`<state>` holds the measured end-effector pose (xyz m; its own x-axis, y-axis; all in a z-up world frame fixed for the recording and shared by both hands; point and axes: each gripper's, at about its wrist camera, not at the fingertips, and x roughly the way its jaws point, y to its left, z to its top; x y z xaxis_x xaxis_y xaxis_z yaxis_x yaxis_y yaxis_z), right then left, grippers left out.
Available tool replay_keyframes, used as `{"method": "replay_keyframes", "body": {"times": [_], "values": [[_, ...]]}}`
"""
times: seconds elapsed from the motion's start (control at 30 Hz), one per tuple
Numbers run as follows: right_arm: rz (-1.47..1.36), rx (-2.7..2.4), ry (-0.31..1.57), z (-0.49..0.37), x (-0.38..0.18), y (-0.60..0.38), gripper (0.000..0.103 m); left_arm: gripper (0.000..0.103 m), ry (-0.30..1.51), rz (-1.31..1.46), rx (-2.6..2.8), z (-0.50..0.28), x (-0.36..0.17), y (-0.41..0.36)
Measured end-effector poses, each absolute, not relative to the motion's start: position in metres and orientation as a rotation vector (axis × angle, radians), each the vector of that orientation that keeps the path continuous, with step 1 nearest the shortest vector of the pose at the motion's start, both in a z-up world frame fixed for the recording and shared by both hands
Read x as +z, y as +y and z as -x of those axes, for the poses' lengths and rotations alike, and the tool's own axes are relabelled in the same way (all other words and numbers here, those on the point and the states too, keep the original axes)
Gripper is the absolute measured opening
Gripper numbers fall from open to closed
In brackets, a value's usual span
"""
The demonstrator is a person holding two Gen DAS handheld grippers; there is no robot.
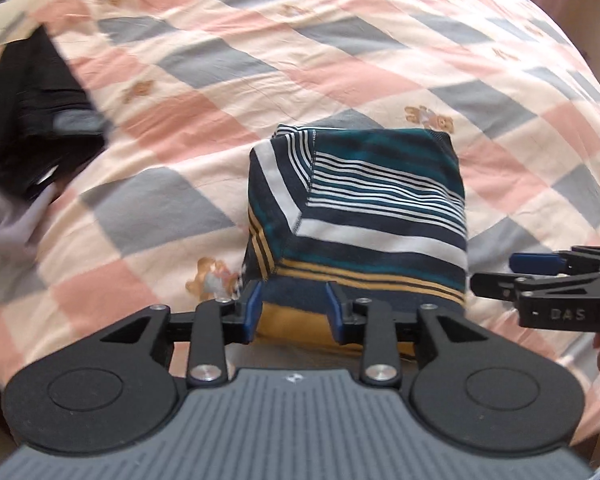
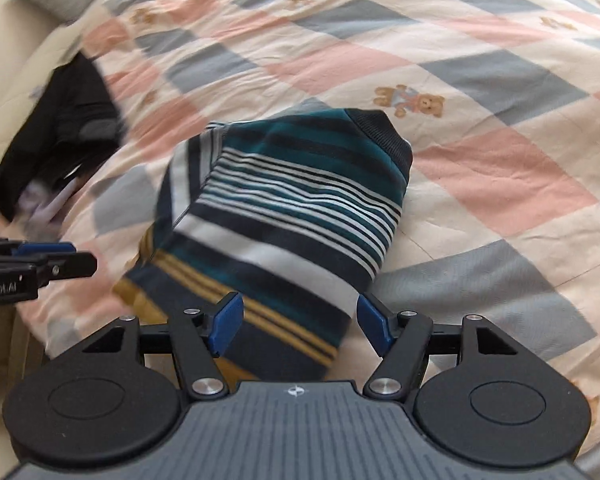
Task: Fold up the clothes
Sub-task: 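Open the left gripper and pull both grippers back from the bundle, then grasp the mustard-edged end of the striped bundle with the left gripper while the right gripper grasps the striped end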
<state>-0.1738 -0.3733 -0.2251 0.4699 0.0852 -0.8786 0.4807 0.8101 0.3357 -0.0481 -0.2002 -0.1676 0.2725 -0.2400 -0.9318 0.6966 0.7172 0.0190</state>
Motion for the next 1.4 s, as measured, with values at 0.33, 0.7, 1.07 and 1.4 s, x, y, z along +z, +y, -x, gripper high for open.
{"method": "replay_keyframes", "body": {"times": [0.33, 0.7, 1.07, 1.4], "values": [[-0.508, -0.079, 0.982, 0.252, -0.16, -0.377, 0.076, 0.043, 1.056, -0.372, -0.488, 0.173, -0.112, -0.188], [-0.411, 0.049, 0.947, 0.273, -0.128, -0.356, 0.082, 0.048, 1.008, -0.287, -0.358, 0.23, -0.084, -0.161], [-0.384, 0.107, 0.978, 0.27, -0.134, -0.349, 0.084, 0.054, 1.034, -0.191, -0.315, 0.233, -0.088, -0.144], [-0.453, 0.06, 1.091, 0.264, -0.175, -0.375, 0.085, 0.066, 1.172, 0.723, -0.285, 0.183, -0.184, -0.059]]}}
